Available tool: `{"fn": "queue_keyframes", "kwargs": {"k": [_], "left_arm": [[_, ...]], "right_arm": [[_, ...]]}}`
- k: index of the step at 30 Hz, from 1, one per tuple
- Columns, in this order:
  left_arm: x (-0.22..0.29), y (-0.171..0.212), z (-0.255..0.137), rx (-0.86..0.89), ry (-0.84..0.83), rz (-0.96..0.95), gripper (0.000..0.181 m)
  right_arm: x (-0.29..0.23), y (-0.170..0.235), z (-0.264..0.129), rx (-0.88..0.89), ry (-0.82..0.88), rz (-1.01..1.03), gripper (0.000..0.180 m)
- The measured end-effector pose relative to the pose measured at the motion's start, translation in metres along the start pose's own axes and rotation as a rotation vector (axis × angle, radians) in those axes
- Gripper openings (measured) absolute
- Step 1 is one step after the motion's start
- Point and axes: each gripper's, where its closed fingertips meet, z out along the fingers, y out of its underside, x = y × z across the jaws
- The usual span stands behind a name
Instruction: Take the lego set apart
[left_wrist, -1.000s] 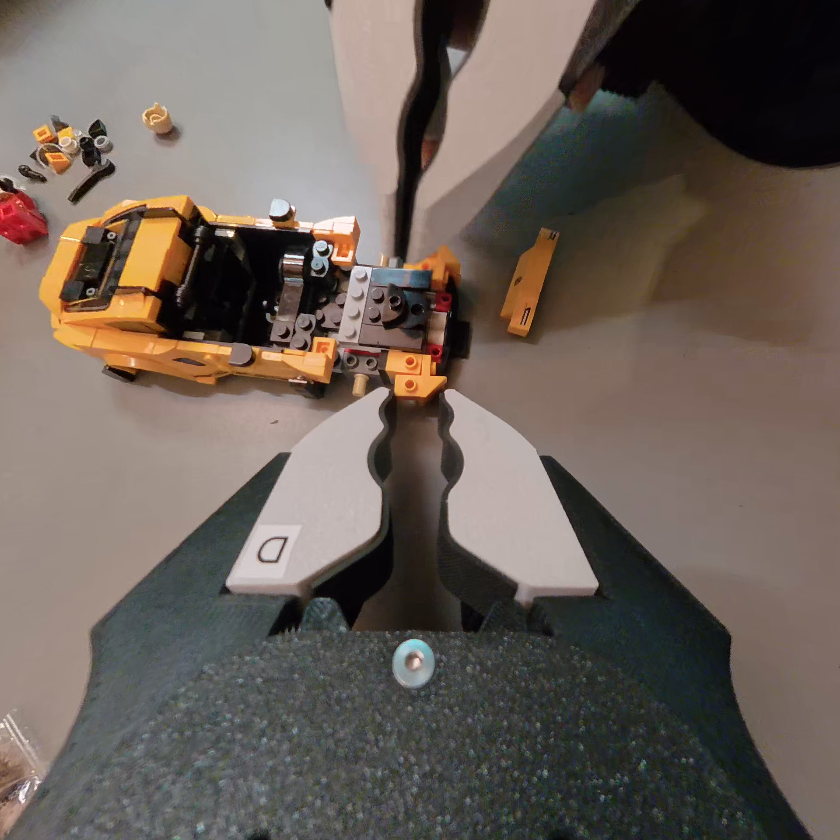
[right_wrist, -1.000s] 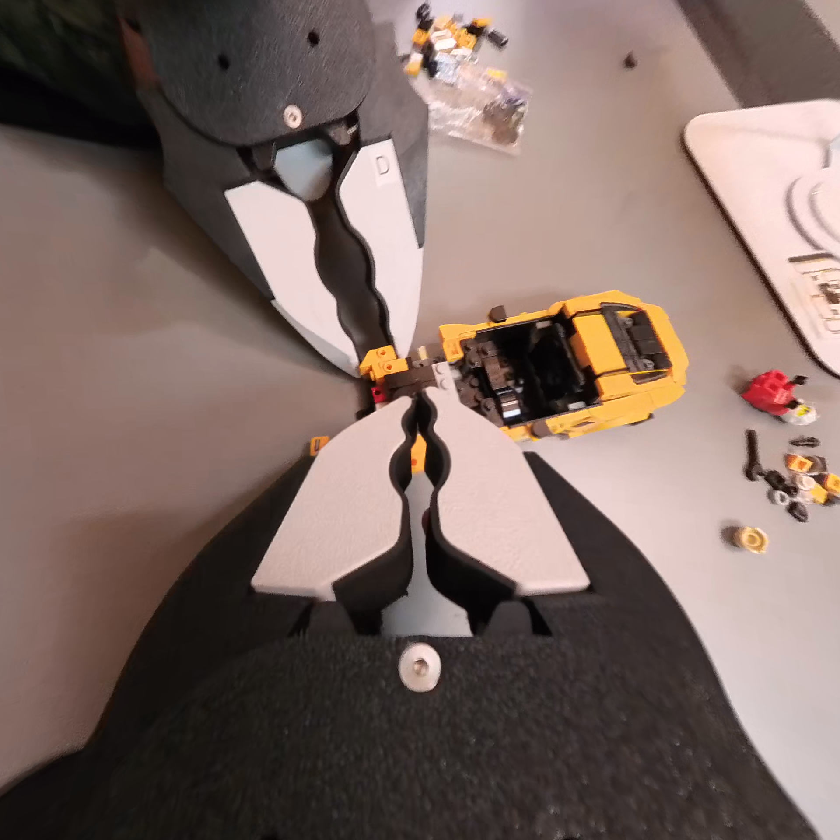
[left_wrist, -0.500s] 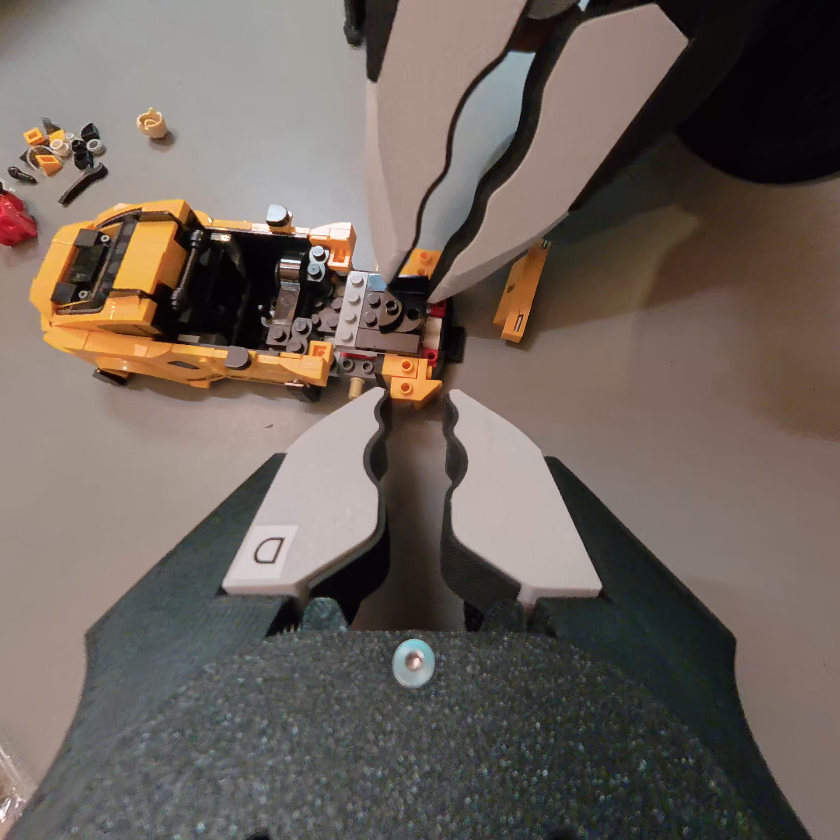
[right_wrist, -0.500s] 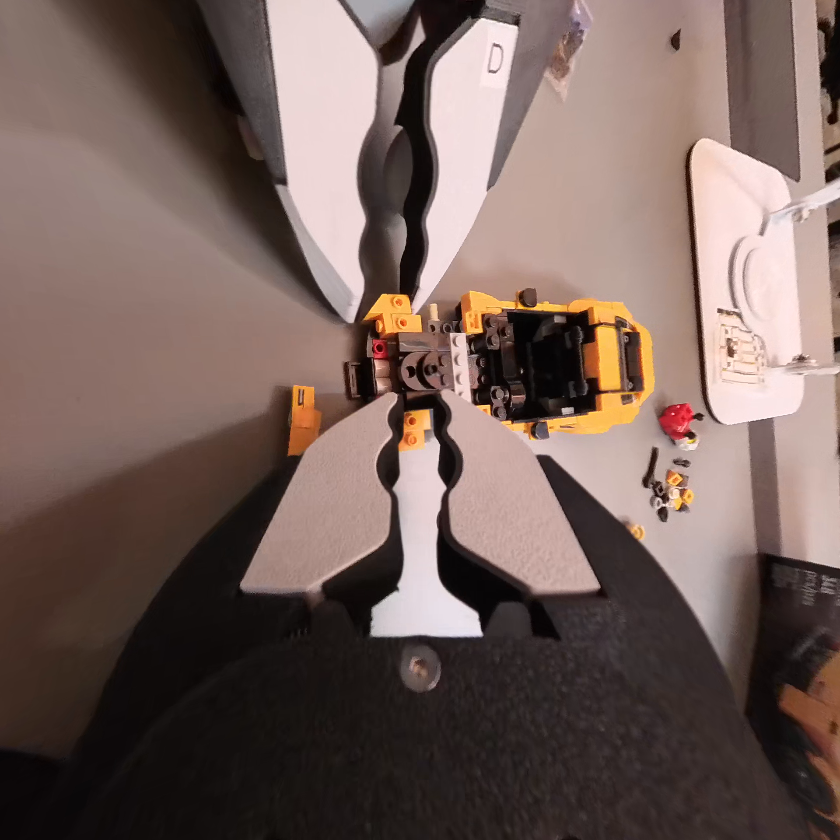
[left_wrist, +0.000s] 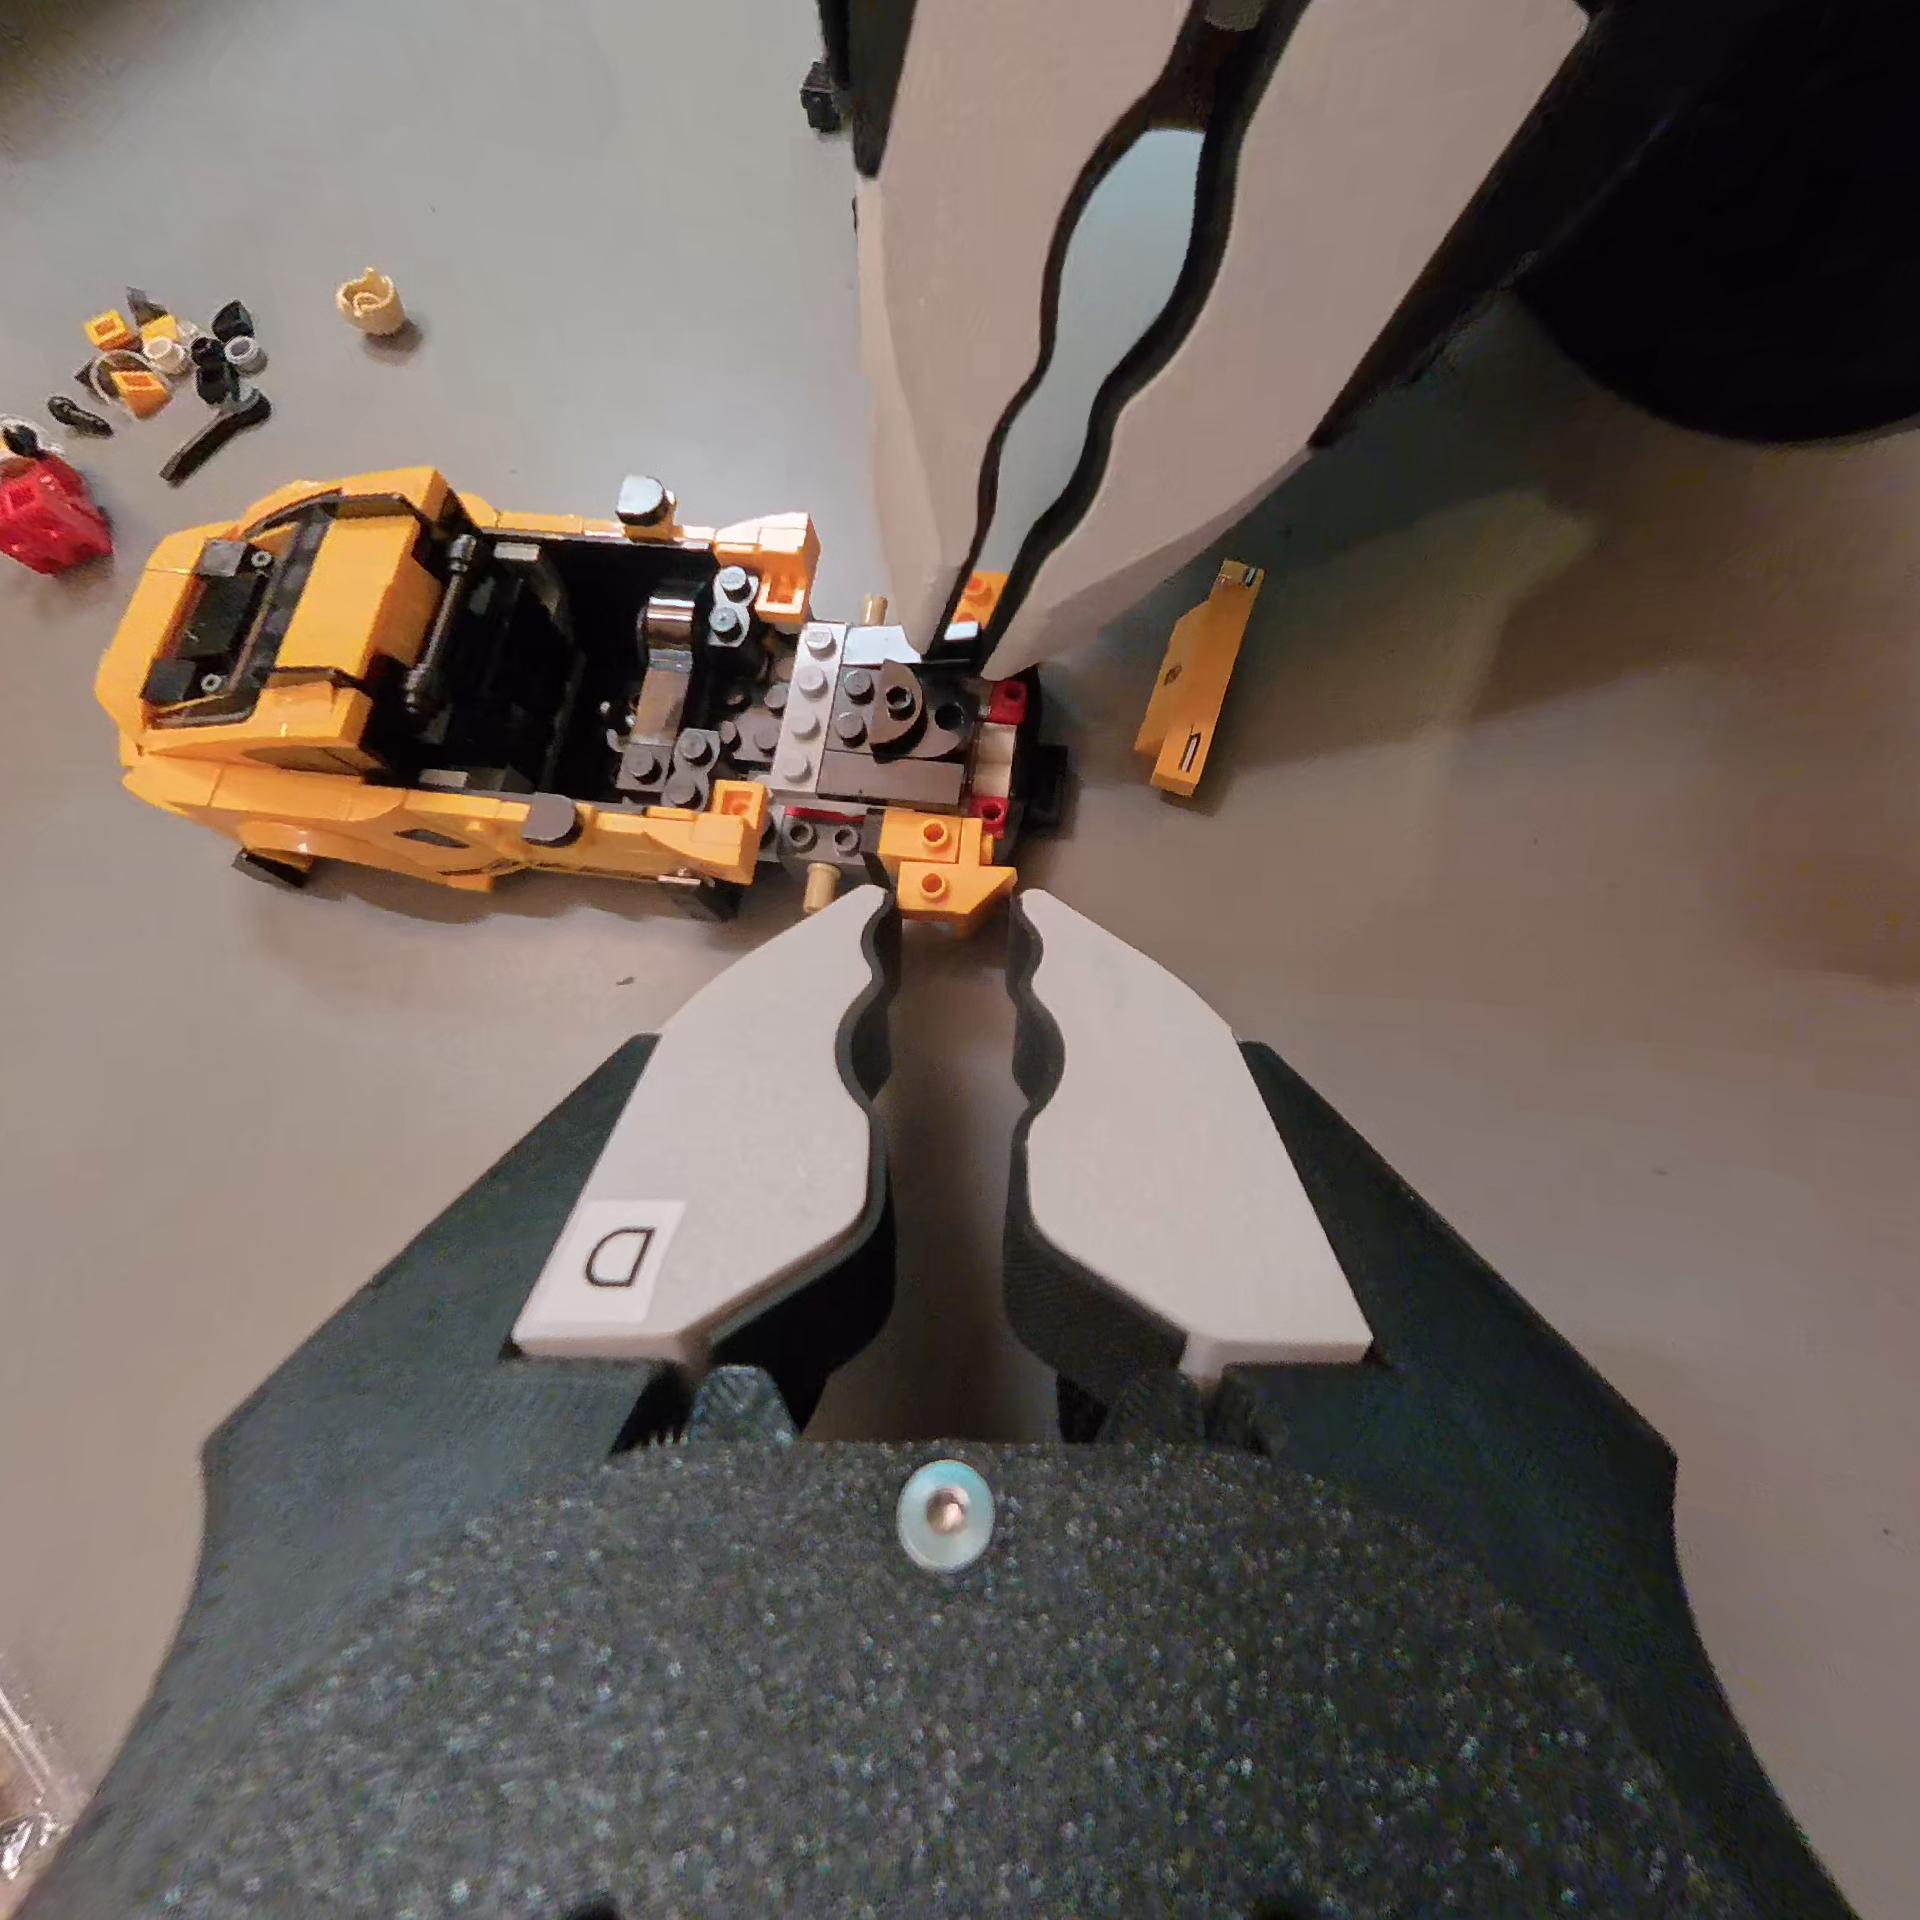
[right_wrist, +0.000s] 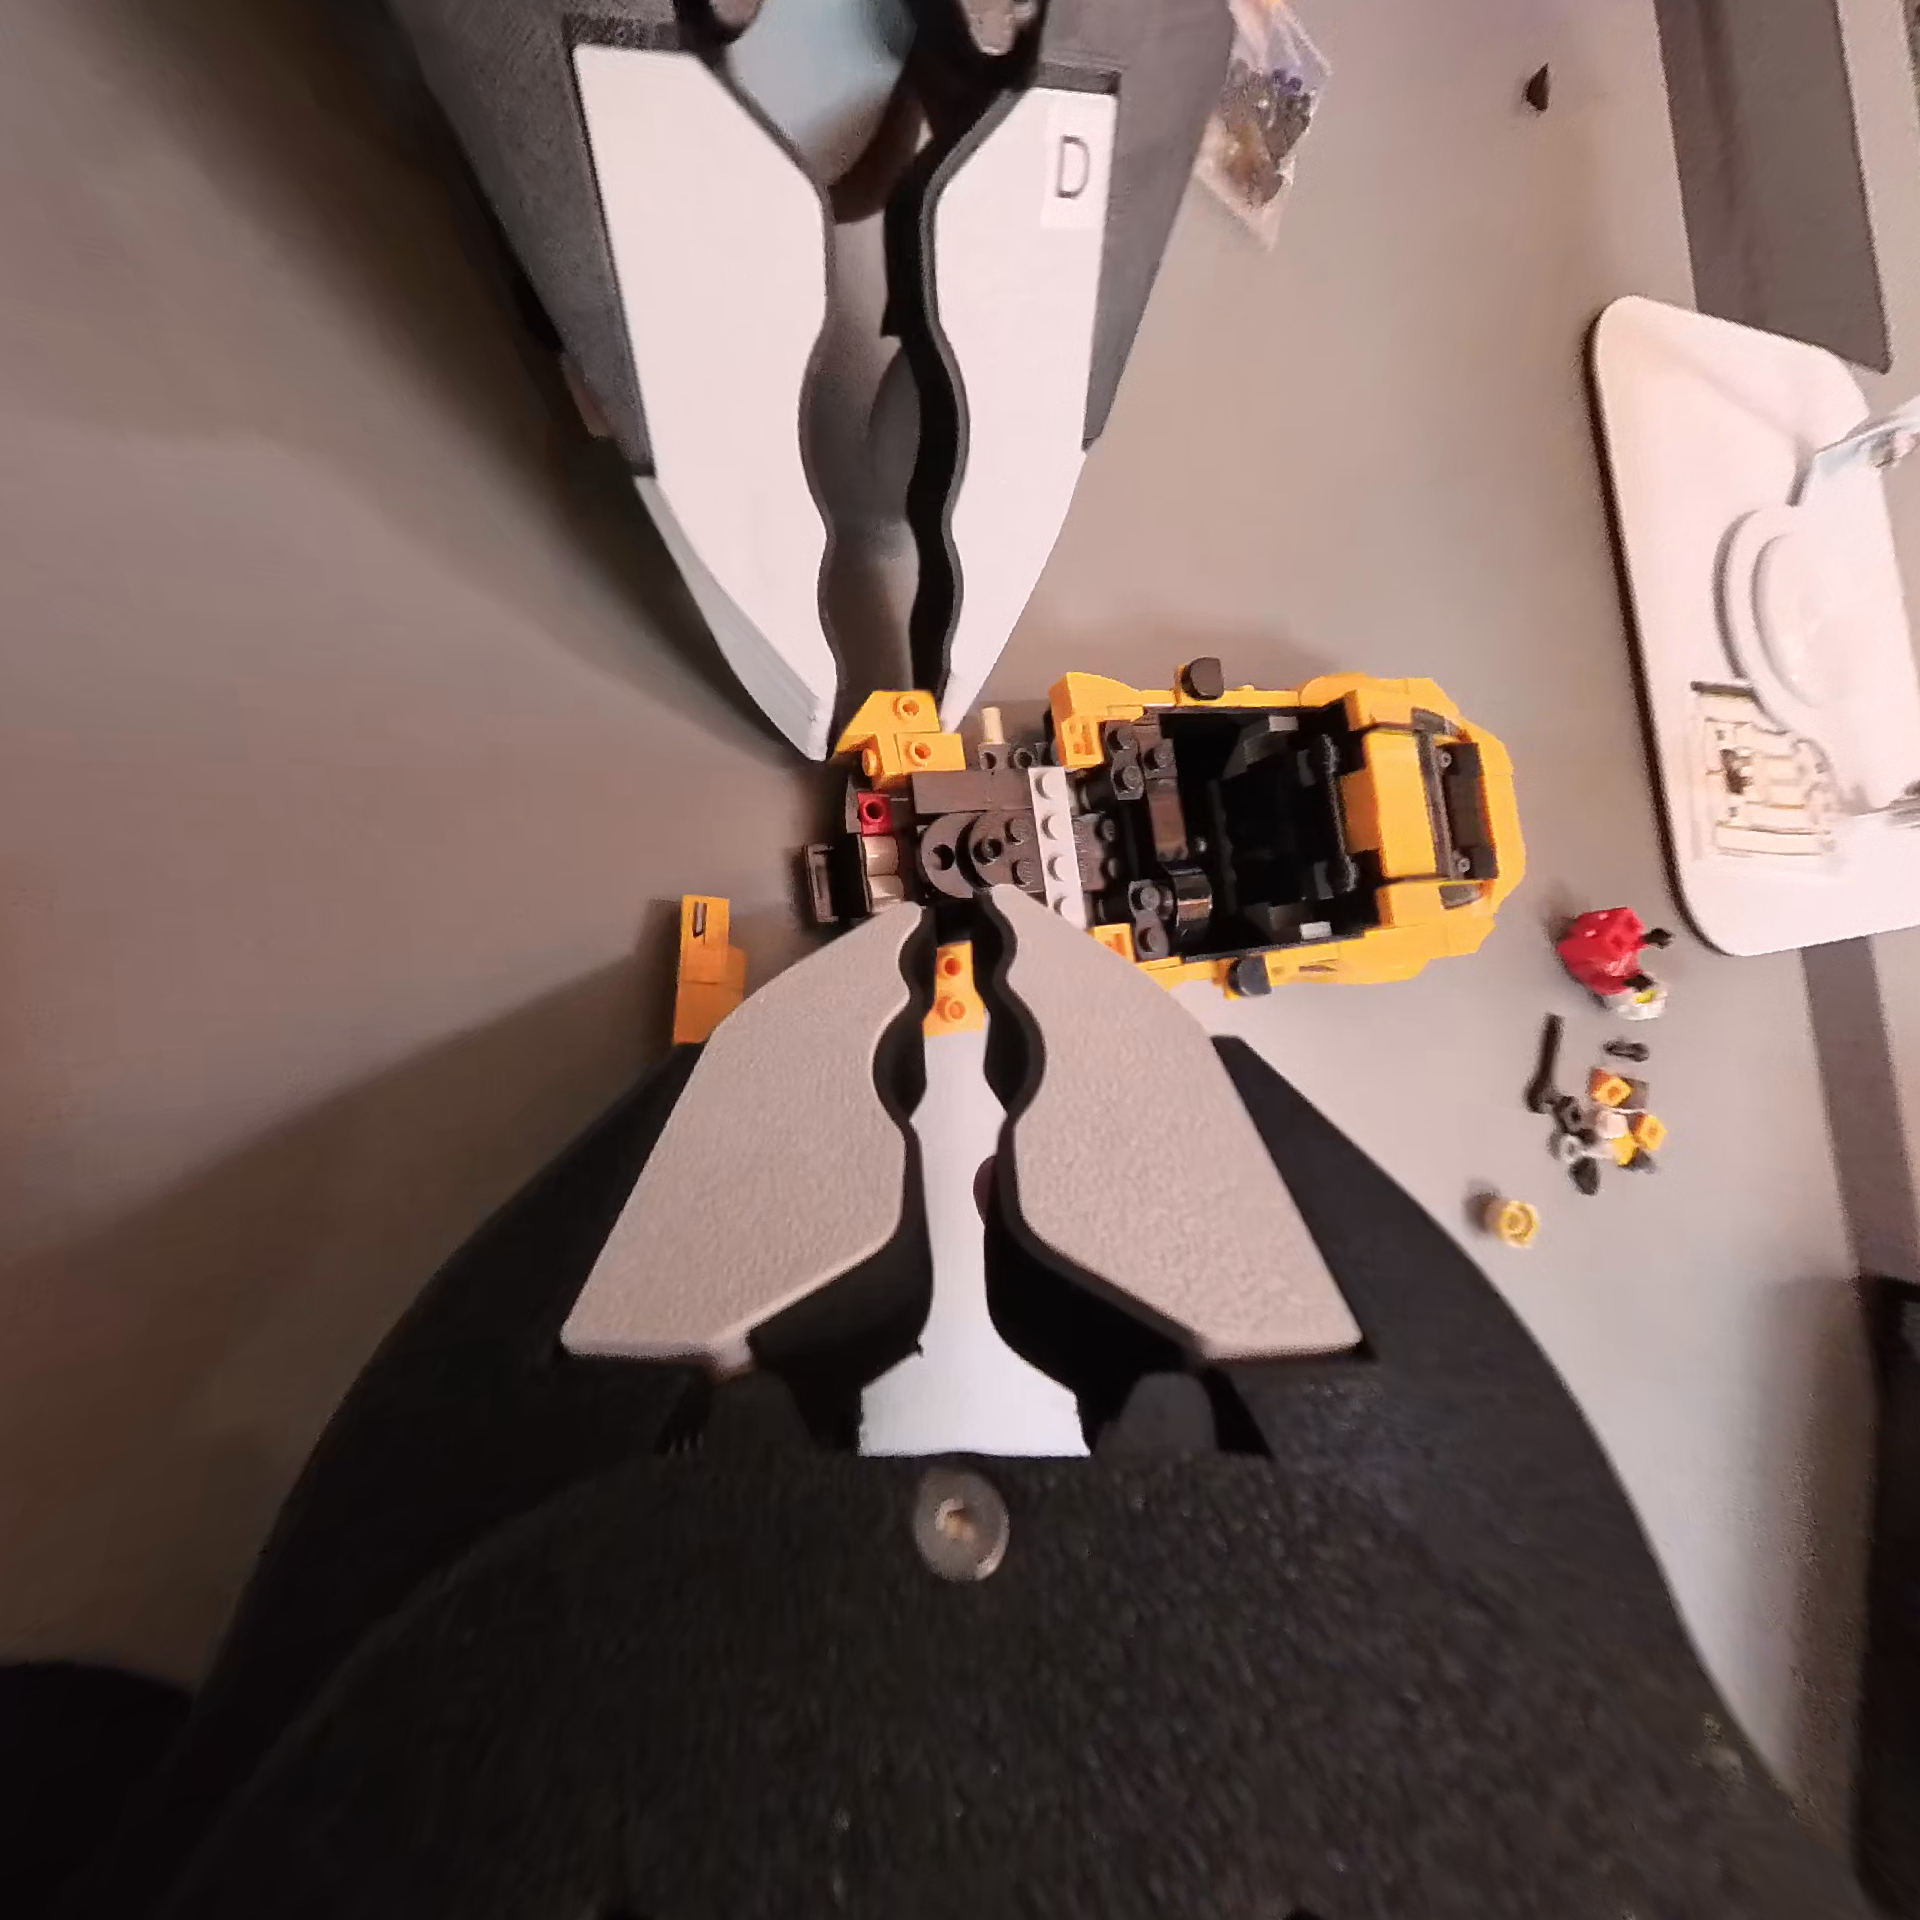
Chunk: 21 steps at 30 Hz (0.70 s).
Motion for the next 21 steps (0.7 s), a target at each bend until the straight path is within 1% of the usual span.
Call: {"fn": "queue_keyframes", "kwargs": {"k": [3, 6, 7, 9, 11, 12, 13, 15, 19, 21], "left_arm": [[0.000, 0.000, 0.000, -0.002, 0.000, 0.003, 0.018], [-0.002, 0.003, 0.001, -0.018, -0.012, 0.010, 0.015], [-0.001, 0.002, 0.001, -0.013, -0.010, 0.011, 0.015], [0.000, 0.002, 0.001, -0.012, -0.006, 0.013, 0.015], [0.000, 0.002, 0.001, -0.014, -0.007, 0.013, 0.015], [-0.001, 0.003, 0.001, -0.014, -0.005, 0.009, 0.015], [0.000, 0.003, 0.001, -0.014, -0.003, 0.007, 0.016], [0.000, 0.003, 0.001, -0.016, 0.000, 0.009, 0.018], [0.001, -0.006, -0.007, 0.031, 0.015, 0.015, 0.025], [0.000, -0.013, -0.009, 0.066, 0.013, 0.015, 0.027]], "right_arm": [[-0.001, -0.001, -0.001, 0.043, -0.054, 0.099, 0.004], [-0.002, -0.007, -0.005, 0.117, -0.146, 0.239, 0.000], [0.001, -0.004, -0.005, 0.112, -0.147, 0.253, 0.000], [0.005, 0.002, -0.004, 0.093, -0.113, 0.221, 0.000], [0.001, -0.005, -0.006, 0.116, -0.117, 0.195, 0.000], [0.001, -0.006, -0.006, 0.106, -0.095, 0.153, 0.002], [0.001, -0.005, -0.006, 0.081, -0.061, 0.094, 0.009], [0.000, -0.005, -0.005, 0.043, -0.015, 0.003, 0.014], [0.000, 0.005, 0.001, -0.055, 0.041, -0.103, 0.016], [0.001, 0.005, 0.003, -0.063, 0.066, -0.125, 0.012]]}}
